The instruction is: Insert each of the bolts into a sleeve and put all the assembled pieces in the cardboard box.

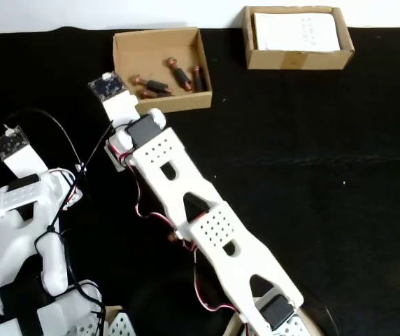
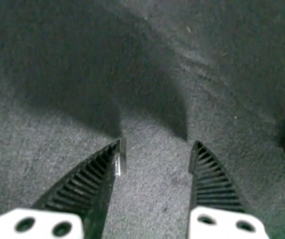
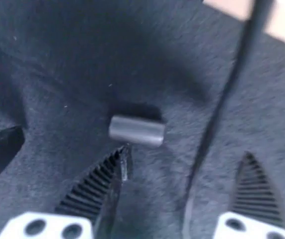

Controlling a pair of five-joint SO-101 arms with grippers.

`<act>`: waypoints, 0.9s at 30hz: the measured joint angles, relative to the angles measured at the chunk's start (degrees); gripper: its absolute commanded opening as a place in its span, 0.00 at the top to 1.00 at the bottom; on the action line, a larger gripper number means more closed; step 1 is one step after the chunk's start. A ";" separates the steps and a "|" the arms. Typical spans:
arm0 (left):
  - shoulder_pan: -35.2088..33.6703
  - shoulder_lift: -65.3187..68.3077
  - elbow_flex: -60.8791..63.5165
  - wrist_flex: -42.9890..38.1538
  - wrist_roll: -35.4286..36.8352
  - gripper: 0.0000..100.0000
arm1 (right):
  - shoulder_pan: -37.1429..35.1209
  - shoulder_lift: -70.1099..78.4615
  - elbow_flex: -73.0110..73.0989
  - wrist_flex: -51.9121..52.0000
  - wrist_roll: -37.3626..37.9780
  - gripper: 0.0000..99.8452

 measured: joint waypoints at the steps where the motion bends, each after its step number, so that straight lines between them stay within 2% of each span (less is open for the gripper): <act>1: 0.00 0.00 0.00 0.00 0.00 0.79 | -0.62 0.00 1.23 -0.18 -1.05 0.66; 5: 0.00 0.00 0.00 0.00 0.00 0.79 | -2.20 0.00 8.26 -5.54 -4.75 0.66; 9: 0.00 0.00 0.00 0.00 0.00 0.79 | -2.20 -0.09 16.44 -14.24 -5.36 0.66; 12: 0.00 0.00 0.00 0.00 0.00 0.79 | -1.49 -1.58 21.10 -17.41 -5.36 0.72; 17: 0.00 0.09 0.00 0.00 0.00 0.79 | 0.70 -2.73 22.42 -17.41 -5.36 0.97; 18: 0.00 0.09 0.00 0.00 0.00 0.79 | 1.58 -2.99 22.42 -17.05 -5.36 1.00; 23: 0.00 0.09 0.00 0.00 0.00 0.79 | 4.75 -3.16 22.33 -13.80 -4.22 0.99; 27: 0.00 0.09 0.00 0.00 0.00 0.79 | 5.80 -2.90 18.46 -7.21 -4.13 0.99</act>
